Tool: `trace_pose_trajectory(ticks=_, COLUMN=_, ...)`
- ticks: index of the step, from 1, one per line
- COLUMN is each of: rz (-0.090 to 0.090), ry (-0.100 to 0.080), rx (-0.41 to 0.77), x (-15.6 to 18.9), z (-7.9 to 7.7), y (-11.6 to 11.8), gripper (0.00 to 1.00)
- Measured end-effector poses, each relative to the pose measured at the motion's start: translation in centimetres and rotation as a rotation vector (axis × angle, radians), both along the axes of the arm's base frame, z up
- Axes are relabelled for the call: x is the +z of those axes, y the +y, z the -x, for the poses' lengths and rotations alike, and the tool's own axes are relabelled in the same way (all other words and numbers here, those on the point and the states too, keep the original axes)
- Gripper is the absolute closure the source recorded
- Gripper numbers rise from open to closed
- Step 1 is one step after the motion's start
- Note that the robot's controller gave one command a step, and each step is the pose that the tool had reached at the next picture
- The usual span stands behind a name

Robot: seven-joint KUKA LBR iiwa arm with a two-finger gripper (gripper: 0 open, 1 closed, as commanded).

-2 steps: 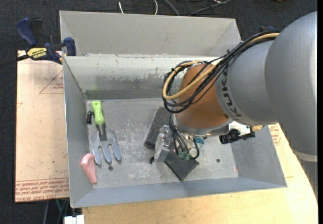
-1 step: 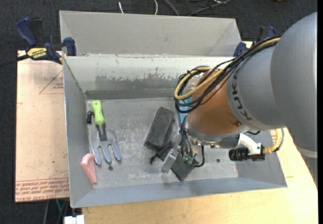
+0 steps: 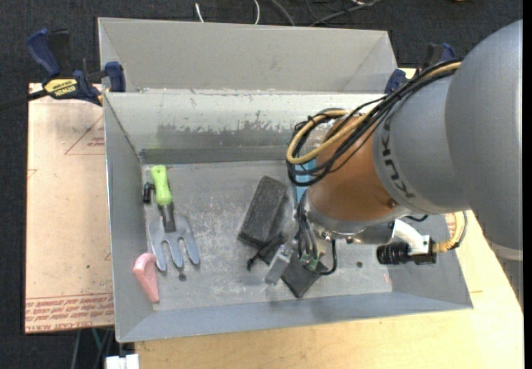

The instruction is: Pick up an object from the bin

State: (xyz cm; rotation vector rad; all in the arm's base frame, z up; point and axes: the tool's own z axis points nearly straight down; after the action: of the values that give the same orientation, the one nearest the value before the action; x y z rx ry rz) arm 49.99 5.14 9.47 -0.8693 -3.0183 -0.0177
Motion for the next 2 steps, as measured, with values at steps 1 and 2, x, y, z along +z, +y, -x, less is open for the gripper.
trace_pose_trajectory(ticks=1, rz=0.001, ry=-0.003, rx=0.082, x=-1.1, z=-2.0, y=0.1, gripper=0.0)
trace_pose_trajectory(ticks=2, rz=-0.001, ry=-0.002, rx=0.214, x=-2.5, z=-3.8, y=1.1, gripper=1.0)
